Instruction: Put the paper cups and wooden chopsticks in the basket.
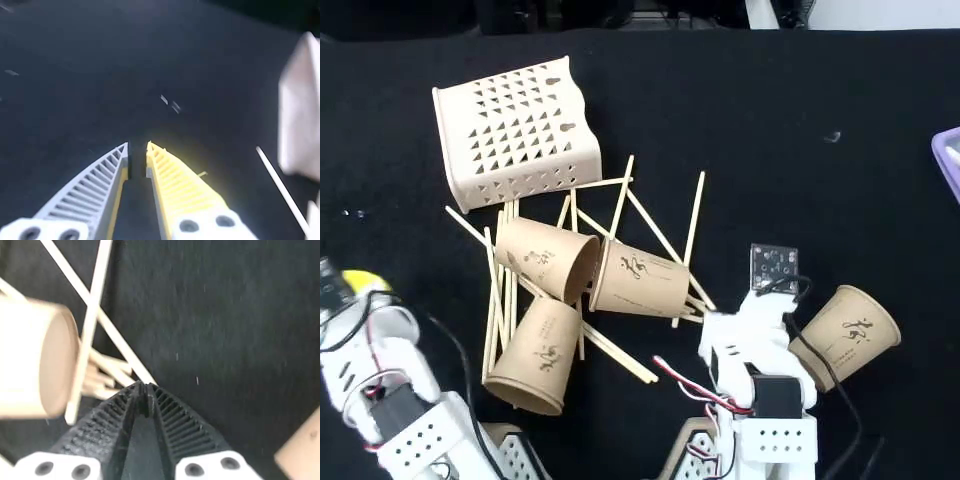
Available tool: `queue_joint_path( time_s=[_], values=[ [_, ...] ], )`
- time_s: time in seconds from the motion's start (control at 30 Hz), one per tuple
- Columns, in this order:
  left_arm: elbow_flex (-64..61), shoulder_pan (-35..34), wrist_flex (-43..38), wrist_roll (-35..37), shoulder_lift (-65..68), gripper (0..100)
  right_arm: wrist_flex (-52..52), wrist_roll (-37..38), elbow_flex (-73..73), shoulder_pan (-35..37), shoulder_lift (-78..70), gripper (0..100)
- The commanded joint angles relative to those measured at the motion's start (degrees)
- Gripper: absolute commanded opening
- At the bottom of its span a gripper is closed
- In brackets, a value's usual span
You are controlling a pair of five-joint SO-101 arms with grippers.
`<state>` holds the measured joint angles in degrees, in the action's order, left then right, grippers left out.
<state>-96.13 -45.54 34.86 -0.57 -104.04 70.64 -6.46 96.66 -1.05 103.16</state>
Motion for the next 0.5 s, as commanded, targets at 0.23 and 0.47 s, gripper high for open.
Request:
queue_joint_path(
  time_s=[0.23,0.47],
  values=[
    [30.4,5.6,4.8,-5.5,0.1,14,-18.7,6.2,-16.9,-1.5,5.2,1.5],
    [51.9,15.5,19.5,-5.9,18.0,16,-23.2,16.0,-32.7,2.7,4.9,8.6]
  ],
)
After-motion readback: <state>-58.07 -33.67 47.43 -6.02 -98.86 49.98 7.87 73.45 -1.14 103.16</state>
